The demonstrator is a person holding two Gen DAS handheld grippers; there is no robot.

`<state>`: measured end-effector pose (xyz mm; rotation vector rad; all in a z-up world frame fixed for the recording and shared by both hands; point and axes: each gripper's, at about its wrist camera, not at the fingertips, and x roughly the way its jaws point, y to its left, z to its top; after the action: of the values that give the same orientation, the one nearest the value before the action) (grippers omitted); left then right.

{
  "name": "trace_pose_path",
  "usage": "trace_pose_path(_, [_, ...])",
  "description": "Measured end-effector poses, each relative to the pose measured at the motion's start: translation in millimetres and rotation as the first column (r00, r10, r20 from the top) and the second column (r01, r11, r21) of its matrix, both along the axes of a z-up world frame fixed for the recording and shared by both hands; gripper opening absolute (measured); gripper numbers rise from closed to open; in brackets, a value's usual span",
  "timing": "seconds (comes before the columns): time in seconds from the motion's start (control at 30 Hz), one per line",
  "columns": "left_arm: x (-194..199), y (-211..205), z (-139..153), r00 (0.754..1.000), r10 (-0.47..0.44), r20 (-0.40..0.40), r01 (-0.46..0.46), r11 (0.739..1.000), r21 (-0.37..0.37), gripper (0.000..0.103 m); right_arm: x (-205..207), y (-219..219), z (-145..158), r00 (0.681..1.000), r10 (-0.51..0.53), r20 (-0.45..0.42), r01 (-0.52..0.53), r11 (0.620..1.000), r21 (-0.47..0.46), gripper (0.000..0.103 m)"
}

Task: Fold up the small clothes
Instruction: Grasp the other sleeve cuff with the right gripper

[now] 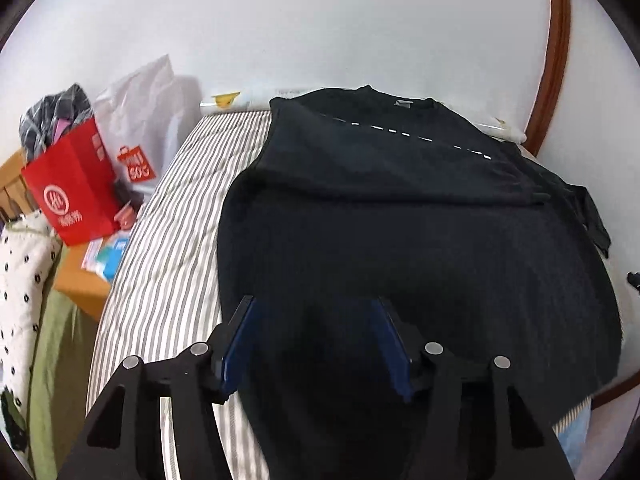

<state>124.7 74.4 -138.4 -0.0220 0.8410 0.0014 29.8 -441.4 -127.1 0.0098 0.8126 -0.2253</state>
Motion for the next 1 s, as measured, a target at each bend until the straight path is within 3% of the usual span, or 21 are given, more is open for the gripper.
trace_pose_path(0.27, [45, 2, -12, 0.998, 0.05, -0.049, -0.051, 0.998, -0.027, 0.057, 66, -53, -20, 0.997, -0.055, -0.06, 0.05, 0.996, -0.08, 0.047])
trace_pose_path(0.43, [62, 4, -17, 0.996, 0.077, -0.055, -0.078, 0.997, -0.018, 0.057, 102, -76, -40, 0.995, -0.039, -0.091, 0.035, 0.998, -0.043, 0.049])
trace_pose_path(0.53, [68, 8, -21, 0.994, 0.093, -0.059, -0.095, 0.995, -0.029, 0.057, 118, -81, -49, 0.994, -0.02, -0.104, 0.016, 0.999, -0.036, 0.058])
trace_pose_path(0.83, [75, 19, -29, 0.991, 0.102, -0.09, -0.105, 0.994, -0.038, 0.056, 146, -93, -61, 0.99, -0.079, -0.114, 0.075, 0.996, -0.039, 0.059])
trace_pose_path(0.97, [75, 20, -33, 0.992, 0.085, -0.097, -0.092, 0.993, -0.068, 0.057, 150, -93, -62, 0.992, -0.061, -0.112, 0.059, 0.998, -0.021, 0.046])
trace_pose_path(1.0, [74, 19, -35, 0.992, 0.083, -0.099, -0.091, 0.994, -0.069, 0.057, 150, -92, -62, 0.992, -0.051, -0.112, 0.049, 0.999, -0.023, 0.035])
